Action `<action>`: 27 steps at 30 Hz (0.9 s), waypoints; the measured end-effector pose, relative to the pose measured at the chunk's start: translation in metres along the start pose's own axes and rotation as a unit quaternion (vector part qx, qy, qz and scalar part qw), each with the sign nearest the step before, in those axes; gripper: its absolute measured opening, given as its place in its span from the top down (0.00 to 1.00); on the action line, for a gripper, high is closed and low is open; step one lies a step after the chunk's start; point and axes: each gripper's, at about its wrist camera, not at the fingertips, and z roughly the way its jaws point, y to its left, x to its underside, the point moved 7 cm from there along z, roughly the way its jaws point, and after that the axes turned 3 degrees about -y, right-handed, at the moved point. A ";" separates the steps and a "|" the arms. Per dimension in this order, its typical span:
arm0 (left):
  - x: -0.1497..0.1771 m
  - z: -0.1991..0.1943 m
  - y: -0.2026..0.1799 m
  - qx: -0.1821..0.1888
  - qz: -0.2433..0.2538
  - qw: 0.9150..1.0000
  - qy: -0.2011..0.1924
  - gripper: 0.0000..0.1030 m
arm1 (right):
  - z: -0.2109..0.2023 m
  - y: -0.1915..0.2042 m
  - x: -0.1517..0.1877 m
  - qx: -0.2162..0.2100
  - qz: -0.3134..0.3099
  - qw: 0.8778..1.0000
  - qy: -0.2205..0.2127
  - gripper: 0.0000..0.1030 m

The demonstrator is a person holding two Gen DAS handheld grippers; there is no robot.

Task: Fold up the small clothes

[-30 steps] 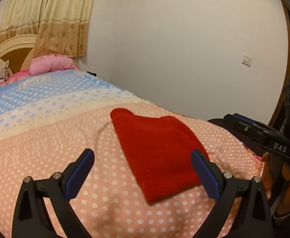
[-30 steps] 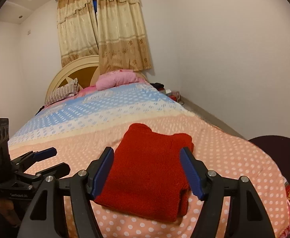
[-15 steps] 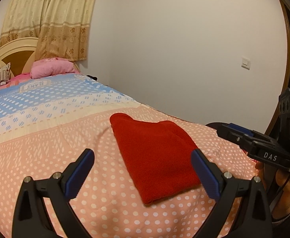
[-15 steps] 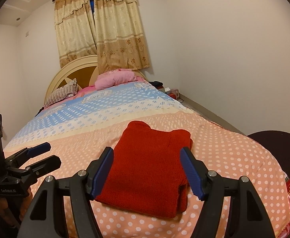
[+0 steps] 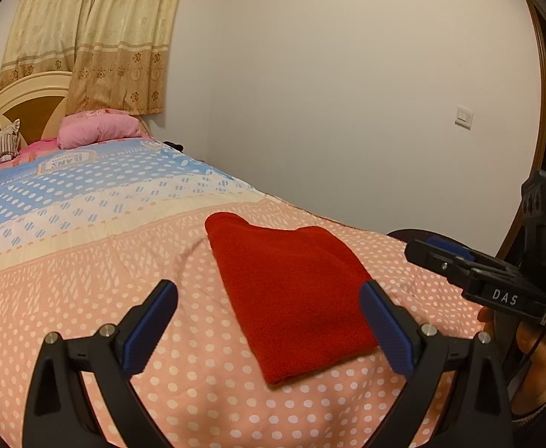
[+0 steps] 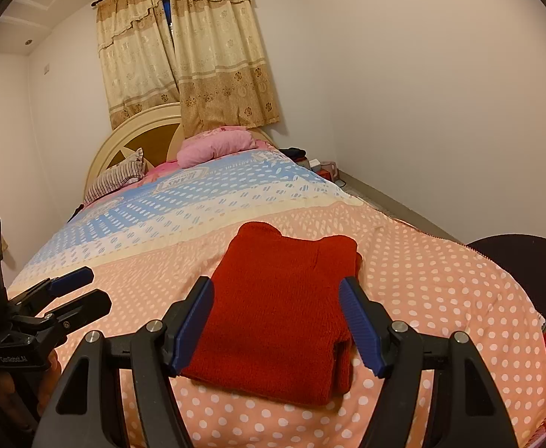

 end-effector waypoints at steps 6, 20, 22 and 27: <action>0.001 0.001 0.000 -0.001 -0.002 1.000 0.001 0.03 | 0.001 0.000 0.003 -0.002 0.004 1.000 0.001 0.32; 0.001 0.000 -0.001 -0.001 -0.001 1.000 0.001 0.03 | 0.001 0.001 0.005 -0.003 0.007 1.000 -0.001 0.32; 0.000 0.000 -0.001 -0.001 -0.001 1.000 0.001 0.03 | 0.001 0.001 0.005 -0.003 0.008 1.000 0.000 0.32; 0.000 0.001 -0.002 -0.001 -0.001 1.000 0.001 0.03 | 0.001 0.001 0.006 -0.004 0.010 1.000 0.000 0.32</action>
